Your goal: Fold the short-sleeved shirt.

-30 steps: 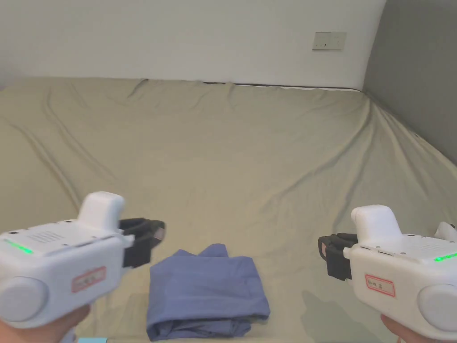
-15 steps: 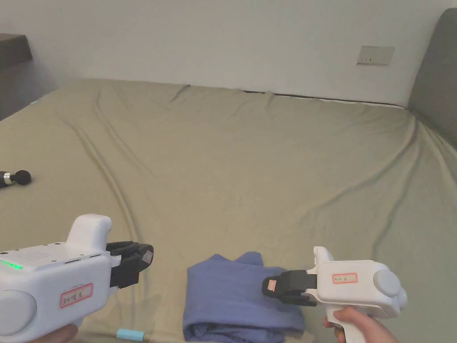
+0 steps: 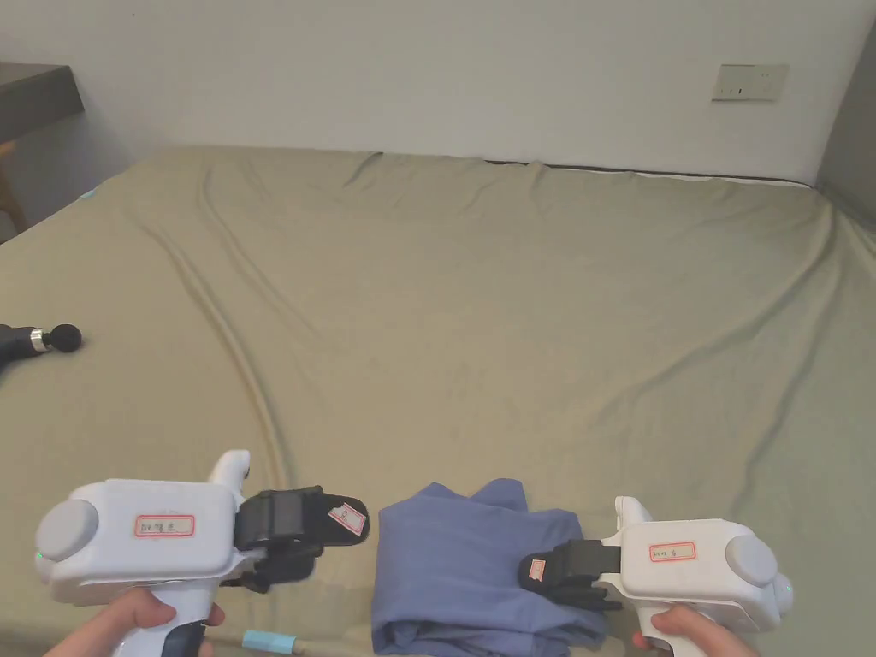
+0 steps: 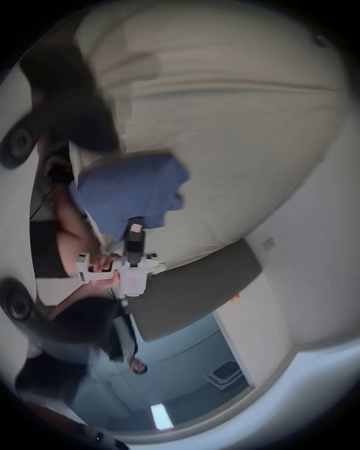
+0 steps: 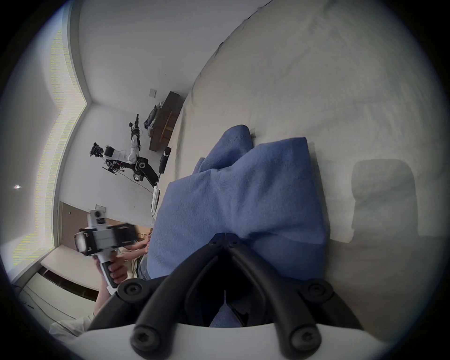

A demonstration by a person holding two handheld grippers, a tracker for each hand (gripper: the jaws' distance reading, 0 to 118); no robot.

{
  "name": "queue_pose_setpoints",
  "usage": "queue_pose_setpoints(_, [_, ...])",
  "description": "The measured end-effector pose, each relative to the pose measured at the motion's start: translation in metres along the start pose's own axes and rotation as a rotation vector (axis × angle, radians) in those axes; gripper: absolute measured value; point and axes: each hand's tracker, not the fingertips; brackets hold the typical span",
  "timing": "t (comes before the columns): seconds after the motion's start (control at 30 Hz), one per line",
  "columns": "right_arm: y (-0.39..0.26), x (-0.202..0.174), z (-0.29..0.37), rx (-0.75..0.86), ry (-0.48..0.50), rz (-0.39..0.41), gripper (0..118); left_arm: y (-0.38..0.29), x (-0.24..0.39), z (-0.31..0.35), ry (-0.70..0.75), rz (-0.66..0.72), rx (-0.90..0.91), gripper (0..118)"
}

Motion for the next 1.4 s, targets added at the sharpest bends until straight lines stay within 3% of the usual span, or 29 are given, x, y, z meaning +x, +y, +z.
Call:
queue_pose_setpoints(0.07, [-0.002, 0.0, 0.0, 0.006, 0.002, -0.012, 2, 0.011, -0.024, -0.022, -0.006, 0.035, -0.025, 118])
queue_pose_setpoints(0.17, [-0.004, 0.002, 0.0, 0.016, 0.012, -0.026, 2, 0.006, -0.032, -0.051, 0.12, 0.16, -0.088, 118])
queue_pose_setpoints(0.23, [-0.004, 0.003, 0.0, 0.018, 0.016, -0.035, 2, 0.014, -0.056, -0.065, 0.04, 0.205, -0.094, 118])
queue_pose_setpoints(0.27, [-0.004, 0.003, 0.0, 0.019, 0.02, -0.039, 2, 0.023, -0.063, -0.071, -0.074, 0.182, -0.039, 118])
queue_pose_setpoints(0.3, [-0.004, 0.002, 0.0, 0.018, 0.019, -0.039, 2, 0.026, -0.06, -0.08, -0.096, 0.17, -0.029, 118])
queue_pose_setpoints(0.4, [-0.003, 0.001, 0.0, 0.014, 0.017, -0.034, 2, 0.022, -0.05, -0.11, -0.016, 0.175, -0.119, 118])
queue_pose_setpoints(0.47, [-0.002, 0.002, 0.0, 0.014, 0.016, -0.033, 2, 0.013, -0.044, -0.121, -0.105, 0.181, -0.106, 118])
queue_pose_setpoints(0.57, [-0.003, 0.003, 0.0, 0.017, 0.021, -0.037, 2, 0.017, -0.04, -0.114, -0.005, 0.116, -0.114, 118])
queue_pose_setpoints(0.6, [-0.003, 0.003, 0.0, 0.018, 0.022, -0.037, 2, 0.018, -0.041, -0.111, 0.046, 0.104, -0.123, 103])
queue_pose_setpoints(0.63, [-0.003, 0.004, 0.0, 0.019, 0.024, -0.04, 2, 0.023, -0.047, -0.107, 0.145, 0.112, -0.123, 45])
queue_pose_setpoints(0.67, [-0.003, 0.004, 0.0, 0.022, 0.03, -0.044, 2, 0.023, -0.059, -0.103, 0.156, 0.152, -0.119, 39])
queue_pose_setpoints(0.7, [-0.004, 0.003, 0.001, 0.024, 0.04, -0.046, 2, 0.019, -0.065, -0.104, 0.043, 0.236, -0.121, 39])
queue_pose_setpoints(0.93, [-0.003, -0.022, 0.006, 0.049, -0.035, 0.017, 2, 0.024, -0.049, -0.106, 0.088, 0.17, -0.119, 39])
queue_pose_setpoints(1.03, [0.001, -0.061, 0.032, 0.133, -0.089, 0.159, 2, 0.027, -0.045, -0.105, 0.109, 0.14, -0.135, 39])
queue_pose_setpoints(1.07, [-0.001, -0.083, 0.047, 0.194, -0.166, 0.269, 2, 0.027, -0.043, -0.103, 0.12, 0.134, -0.132, 39])
queue_pose_setpoints(1.1, [-0.005, -0.107, 0.063, 0.267, -0.321, 0.409, 2, 0.028, -0.039, -0.101, 0.13, 0.124, -0.131, 39])
queue_pose_setpoints(1.17, [-0.019, -0.144, 0.091, 0.379, -0.519, 0.547, 2, 0.03, -0.029, -0.092, 0.194, 0.053, -0.12, 39])
queue_pose_setpoints(1.23, [-0.037, -0.171, 0.125, 0.51, -0.642, 0.578, 2, 0.034, -0.018, -0.075, 0.245, -0.02, -0.118, 39])
queue_pose_setpoints(1.4, [-0.069, -0.182, 0.189, 0.632, -0.643, 0.559, 2, 0.047, -0.008, 0.0, 0.455, -0.181, -0.051, 39])
